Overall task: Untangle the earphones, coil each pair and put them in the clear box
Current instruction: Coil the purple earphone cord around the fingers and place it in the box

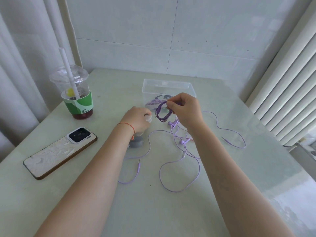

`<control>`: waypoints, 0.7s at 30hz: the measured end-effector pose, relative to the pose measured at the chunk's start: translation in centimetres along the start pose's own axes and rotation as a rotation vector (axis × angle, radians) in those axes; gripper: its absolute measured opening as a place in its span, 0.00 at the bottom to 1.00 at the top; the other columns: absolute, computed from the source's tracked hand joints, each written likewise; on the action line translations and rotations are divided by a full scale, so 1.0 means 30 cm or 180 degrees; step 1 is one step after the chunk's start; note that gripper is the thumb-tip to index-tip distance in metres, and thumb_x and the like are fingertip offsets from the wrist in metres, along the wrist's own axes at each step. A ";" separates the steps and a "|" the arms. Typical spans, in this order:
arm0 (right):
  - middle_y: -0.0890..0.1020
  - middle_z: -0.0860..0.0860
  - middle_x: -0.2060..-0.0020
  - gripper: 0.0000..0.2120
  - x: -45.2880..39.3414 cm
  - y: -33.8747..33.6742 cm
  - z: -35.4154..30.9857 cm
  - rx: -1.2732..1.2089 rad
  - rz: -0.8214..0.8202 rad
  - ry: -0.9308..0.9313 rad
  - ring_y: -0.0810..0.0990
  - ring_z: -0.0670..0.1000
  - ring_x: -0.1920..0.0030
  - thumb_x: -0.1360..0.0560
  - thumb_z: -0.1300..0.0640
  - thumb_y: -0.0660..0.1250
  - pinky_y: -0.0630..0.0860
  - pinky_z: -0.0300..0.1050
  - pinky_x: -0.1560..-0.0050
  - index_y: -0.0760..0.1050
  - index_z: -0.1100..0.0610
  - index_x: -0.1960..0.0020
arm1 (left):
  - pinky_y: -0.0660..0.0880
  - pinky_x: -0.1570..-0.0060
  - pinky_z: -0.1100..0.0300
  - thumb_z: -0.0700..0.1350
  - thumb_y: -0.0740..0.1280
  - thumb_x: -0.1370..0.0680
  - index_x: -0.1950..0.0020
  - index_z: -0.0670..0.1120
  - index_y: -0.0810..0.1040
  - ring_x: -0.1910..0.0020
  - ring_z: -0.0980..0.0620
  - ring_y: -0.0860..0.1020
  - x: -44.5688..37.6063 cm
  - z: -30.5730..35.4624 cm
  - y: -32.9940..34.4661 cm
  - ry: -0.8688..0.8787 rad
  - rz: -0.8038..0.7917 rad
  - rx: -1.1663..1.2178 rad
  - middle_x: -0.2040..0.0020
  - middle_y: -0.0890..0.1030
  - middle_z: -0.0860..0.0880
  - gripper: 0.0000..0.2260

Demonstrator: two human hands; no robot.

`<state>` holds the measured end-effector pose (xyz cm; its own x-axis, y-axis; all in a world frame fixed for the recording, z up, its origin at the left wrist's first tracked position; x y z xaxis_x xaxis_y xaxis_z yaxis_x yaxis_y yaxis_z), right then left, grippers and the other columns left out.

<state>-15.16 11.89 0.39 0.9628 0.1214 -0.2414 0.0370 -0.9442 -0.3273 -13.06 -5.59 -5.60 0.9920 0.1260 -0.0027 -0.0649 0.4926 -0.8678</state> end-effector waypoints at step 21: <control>0.83 0.57 0.62 0.02 -0.003 -0.017 -0.011 -0.1053 -0.0492 0.0180 0.82 0.54 0.59 0.24 0.66 0.68 0.81 0.51 0.47 0.79 0.63 0.55 | 0.81 0.61 0.51 0.32 0.63 0.21 0.41 0.50 0.71 0.66 0.44 0.80 0.069 0.159 -0.052 0.0261 -0.0443 0.4141 0.59 0.81 0.44 0.15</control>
<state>-15.17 12.26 0.89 0.9520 0.2620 -0.1585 0.2589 -0.9651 -0.0405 -11.43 -1.98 -1.88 0.9995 -0.0227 -0.0226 0.0276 0.9683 0.2483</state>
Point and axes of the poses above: each hand's wrist, its own x-axis away from the middle knuckle, its own y-axis out of the palm, z = x × y, the point moved 10 cm from there along -x, towards the middle knuckle
